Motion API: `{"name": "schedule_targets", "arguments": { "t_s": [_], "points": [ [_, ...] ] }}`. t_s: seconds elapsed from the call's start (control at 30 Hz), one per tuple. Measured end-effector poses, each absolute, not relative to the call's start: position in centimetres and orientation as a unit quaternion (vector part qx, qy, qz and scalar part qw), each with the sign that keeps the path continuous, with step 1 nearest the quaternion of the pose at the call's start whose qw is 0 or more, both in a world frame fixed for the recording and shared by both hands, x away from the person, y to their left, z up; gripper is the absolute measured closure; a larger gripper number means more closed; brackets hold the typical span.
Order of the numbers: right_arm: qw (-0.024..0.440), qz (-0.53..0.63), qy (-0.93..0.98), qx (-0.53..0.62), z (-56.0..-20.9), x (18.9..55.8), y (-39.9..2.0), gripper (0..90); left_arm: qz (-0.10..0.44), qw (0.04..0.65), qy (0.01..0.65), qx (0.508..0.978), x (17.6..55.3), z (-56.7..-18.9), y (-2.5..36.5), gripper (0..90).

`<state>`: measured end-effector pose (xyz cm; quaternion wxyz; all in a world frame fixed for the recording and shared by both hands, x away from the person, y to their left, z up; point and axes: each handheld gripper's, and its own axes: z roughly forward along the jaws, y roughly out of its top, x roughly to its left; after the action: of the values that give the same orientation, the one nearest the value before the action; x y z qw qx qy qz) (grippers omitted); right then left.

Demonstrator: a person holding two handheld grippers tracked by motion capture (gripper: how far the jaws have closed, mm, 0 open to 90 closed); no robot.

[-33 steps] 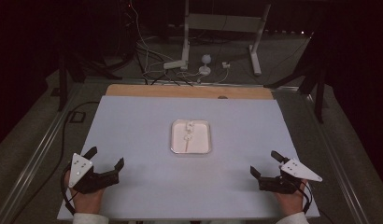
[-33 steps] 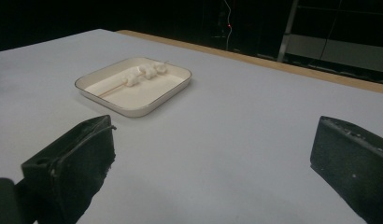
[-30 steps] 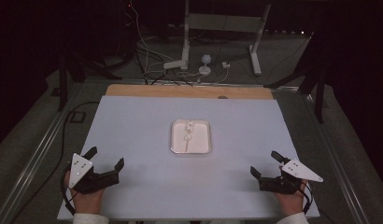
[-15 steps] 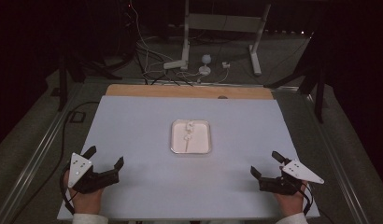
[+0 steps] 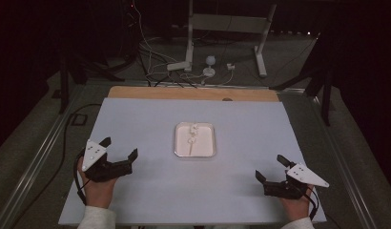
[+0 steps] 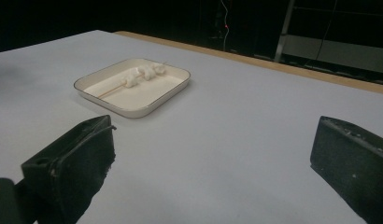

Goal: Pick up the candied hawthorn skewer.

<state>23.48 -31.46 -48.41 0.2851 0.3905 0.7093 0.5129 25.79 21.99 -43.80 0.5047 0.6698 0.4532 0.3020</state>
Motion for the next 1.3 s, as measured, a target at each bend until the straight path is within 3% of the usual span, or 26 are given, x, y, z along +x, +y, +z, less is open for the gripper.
{"name": "schedule_targets", "arguments": {
  "t_s": [0.53, 1.3],
  "points": [
    [0.286, 0.509, 0.711, 0.392, -48.4, 23.5, -31.5, 0.0, 0.261, 0.496, 0.443, 0.7, 29.6, -43.0, 18.5, 1.0],
    [0.284, 0.509, 0.712, 0.392, -48.5, 23.5, -31.5, 0.0, 0.216, 0.471, 0.433, 0.738, 33.1, -45.1, 13.1, 1.4]
  ]
}}
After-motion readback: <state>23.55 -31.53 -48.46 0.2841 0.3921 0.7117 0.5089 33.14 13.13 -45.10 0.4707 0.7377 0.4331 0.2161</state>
